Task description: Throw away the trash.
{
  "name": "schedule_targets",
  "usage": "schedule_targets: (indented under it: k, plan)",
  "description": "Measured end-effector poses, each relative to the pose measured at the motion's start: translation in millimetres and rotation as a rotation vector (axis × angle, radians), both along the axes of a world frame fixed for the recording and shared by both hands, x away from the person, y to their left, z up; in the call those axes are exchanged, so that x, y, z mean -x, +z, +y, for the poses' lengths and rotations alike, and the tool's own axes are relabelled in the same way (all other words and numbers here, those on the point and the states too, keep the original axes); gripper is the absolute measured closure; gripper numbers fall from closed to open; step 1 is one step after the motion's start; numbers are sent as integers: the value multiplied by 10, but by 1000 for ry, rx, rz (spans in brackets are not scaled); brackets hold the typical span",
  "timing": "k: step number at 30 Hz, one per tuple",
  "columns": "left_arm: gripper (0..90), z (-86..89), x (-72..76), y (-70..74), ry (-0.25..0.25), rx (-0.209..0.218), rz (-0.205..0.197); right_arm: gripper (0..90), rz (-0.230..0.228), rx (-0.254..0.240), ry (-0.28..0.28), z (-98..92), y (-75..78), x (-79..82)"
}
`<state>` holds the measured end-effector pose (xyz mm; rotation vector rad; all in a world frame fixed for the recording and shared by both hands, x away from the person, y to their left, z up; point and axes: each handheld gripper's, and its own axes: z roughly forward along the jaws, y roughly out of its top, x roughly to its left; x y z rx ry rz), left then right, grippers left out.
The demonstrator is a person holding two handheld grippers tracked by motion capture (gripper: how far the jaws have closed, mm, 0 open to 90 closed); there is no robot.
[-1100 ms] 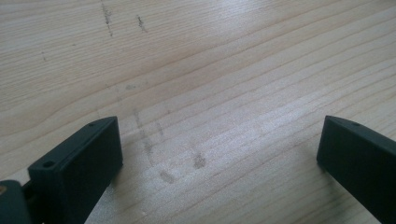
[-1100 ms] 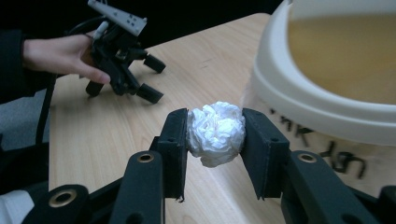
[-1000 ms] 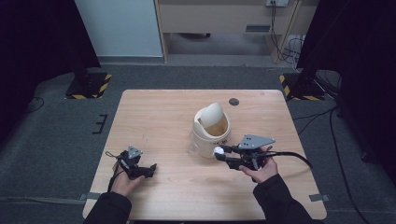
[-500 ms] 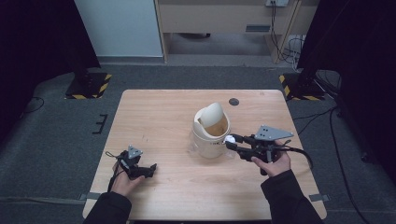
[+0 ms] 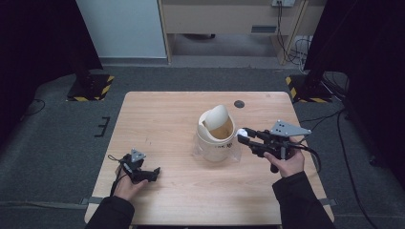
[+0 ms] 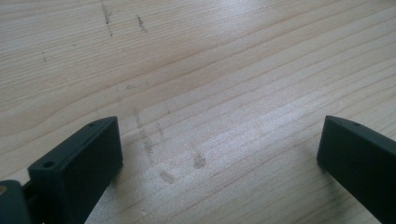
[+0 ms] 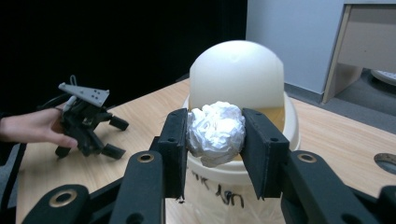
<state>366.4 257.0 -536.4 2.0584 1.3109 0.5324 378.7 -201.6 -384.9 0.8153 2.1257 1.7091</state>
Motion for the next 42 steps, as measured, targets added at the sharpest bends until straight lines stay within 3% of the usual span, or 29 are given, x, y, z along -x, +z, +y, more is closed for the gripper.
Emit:
schedule_targets:
  k: [18, 22, 42]
  plan:
    - [0, 0, 0, 0, 0, 0, 0, 621, 19, 17, -41, 148, -49, -291]
    - [0, 0, 0, 0, 0, 0, 0, 621, 37, 59, -44, 248, -139, -392]
    - [0, -1, 1, 0, -1, 1, 0, 602, 96, 140, -44, 488, -375, -600]
